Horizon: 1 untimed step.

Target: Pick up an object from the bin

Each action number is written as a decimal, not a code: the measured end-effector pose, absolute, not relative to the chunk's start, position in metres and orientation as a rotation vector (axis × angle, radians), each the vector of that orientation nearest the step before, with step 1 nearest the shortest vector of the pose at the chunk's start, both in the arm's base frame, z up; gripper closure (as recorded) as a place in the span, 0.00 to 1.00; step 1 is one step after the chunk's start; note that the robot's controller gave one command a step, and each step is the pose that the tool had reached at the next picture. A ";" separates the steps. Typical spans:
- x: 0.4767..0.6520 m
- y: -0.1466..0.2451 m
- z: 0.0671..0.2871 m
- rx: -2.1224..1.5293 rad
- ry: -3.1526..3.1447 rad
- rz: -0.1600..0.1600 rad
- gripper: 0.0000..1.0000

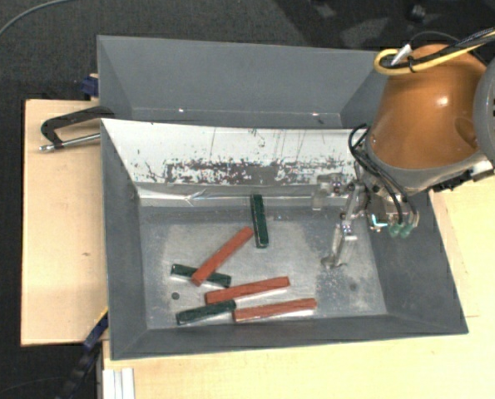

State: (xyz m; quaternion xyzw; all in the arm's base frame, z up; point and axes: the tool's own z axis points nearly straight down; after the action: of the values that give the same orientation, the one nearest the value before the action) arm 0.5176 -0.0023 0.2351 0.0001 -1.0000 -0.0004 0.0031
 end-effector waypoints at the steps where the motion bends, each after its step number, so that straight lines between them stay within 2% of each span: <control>1: 0.521 0.019 0.073 0.019 -3.135 -0.002 0.00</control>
Offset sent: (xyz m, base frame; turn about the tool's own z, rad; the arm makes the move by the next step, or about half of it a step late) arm 0.0048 0.0202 -0.1579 -0.0108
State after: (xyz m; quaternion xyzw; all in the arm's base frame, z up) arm 0.5213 0.0190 0.0732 0.0061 -1.0000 -0.0006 0.0034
